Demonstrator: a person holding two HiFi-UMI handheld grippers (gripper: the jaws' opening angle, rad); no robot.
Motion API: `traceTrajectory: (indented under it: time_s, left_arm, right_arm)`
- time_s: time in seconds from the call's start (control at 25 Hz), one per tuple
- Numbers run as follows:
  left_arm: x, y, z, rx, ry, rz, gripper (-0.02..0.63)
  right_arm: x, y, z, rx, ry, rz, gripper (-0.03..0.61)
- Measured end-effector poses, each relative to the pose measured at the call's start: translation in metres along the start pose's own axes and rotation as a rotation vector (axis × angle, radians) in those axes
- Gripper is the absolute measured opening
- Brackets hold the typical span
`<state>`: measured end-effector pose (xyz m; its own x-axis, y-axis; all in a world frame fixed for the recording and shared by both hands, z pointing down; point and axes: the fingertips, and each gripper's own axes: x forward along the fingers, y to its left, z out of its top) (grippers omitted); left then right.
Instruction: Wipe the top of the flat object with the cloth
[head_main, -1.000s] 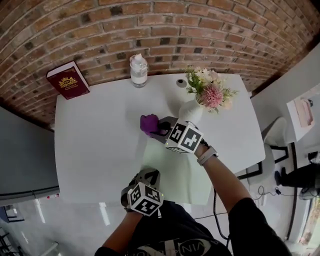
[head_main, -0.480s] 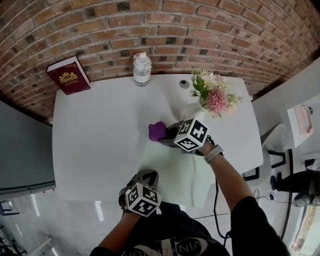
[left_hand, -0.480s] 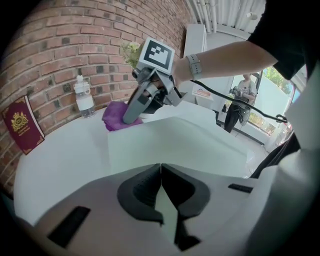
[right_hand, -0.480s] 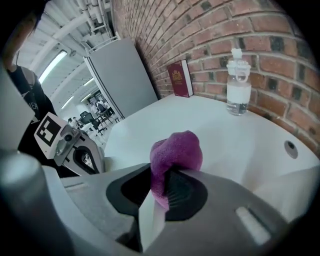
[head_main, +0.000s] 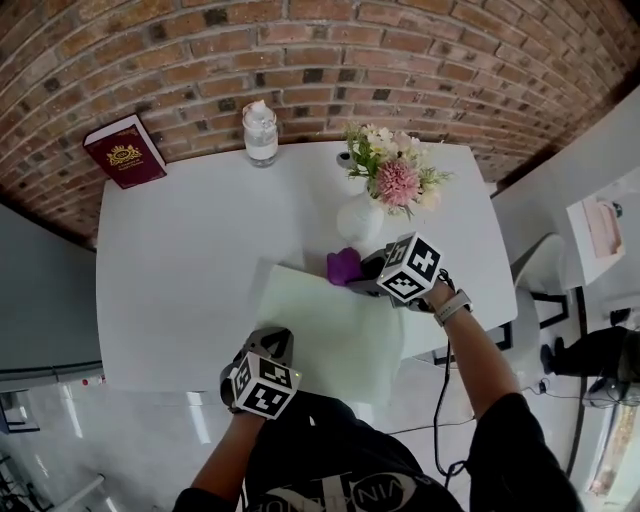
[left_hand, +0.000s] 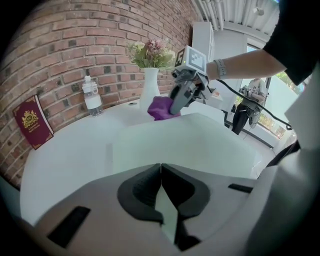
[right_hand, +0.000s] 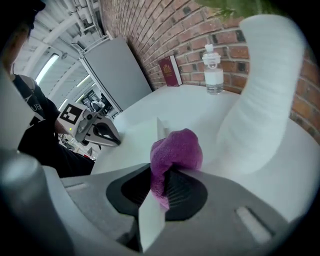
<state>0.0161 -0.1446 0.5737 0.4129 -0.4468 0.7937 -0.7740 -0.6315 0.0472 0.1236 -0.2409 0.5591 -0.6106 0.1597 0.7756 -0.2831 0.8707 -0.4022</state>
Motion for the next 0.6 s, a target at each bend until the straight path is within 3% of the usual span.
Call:
traceTrajectory:
  time_s: [0.6]
  left_arm:
    - [0.001,0.000,0.001,-0.062,-0.003,0.087,0.012]
  right_arm:
    - [-0.067,0.002,-0.101,0.095,-0.024,-0.101,0.058]
